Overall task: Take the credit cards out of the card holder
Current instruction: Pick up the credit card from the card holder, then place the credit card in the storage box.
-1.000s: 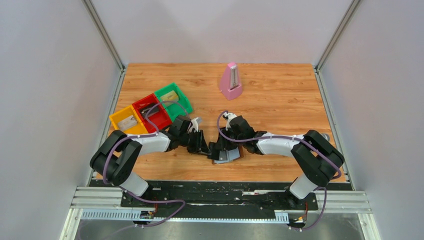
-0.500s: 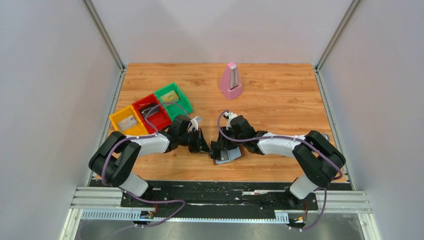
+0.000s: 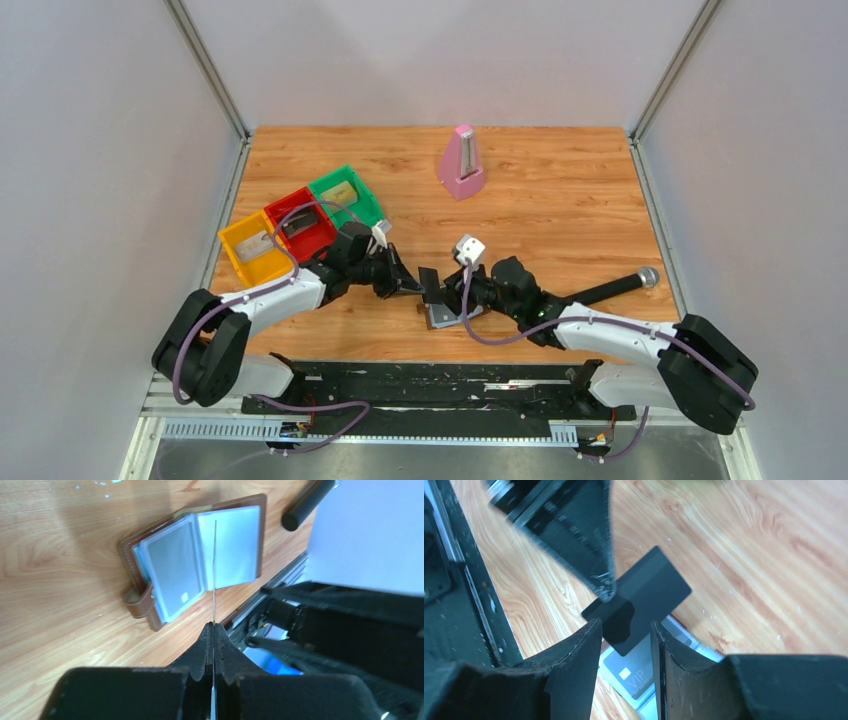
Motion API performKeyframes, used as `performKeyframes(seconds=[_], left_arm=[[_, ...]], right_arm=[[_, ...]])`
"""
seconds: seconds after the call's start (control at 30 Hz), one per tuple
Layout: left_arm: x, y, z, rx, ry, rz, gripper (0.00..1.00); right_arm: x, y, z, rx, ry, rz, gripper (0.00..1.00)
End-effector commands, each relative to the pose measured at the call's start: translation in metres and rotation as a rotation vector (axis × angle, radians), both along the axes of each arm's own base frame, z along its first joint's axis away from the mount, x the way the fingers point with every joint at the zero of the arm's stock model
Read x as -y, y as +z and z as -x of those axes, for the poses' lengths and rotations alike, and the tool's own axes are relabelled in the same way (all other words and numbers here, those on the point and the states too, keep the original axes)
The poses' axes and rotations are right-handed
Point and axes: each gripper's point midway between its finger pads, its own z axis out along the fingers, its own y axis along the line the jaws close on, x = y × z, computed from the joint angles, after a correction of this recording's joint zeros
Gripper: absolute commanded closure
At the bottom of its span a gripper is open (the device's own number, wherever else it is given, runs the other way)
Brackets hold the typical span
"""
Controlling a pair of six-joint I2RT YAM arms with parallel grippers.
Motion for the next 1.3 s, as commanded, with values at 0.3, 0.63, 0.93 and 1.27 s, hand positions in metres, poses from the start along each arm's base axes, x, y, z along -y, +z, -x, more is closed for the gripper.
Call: performKeyframes(seconds=[0.3,0.63,0.93,1.27], left_arm=[[0.009,0.059,-0.021,-0.059,0.145,0.172,1.00],[0.004,0.069,-0.018,-0.084,0.199,0.233,1.00],[0.000,0.077,-0.013,-0.071,0.197,0.244,1.00],[-0.018,0.075,-0.017,0.041,0.152,0.101,0.60]], right_arm=[[-0.007,0.043,0.007,0.655,0.129,0.159,0.51],[-0.017,0.035,0.004,0.715,0.116,0.266,0.52],[-0.016,0.050,-0.015,0.747,-0.055,0.258,0.87],[-0.017,0.048,-0.013,0.593,-0.051,0.178,1.00]])
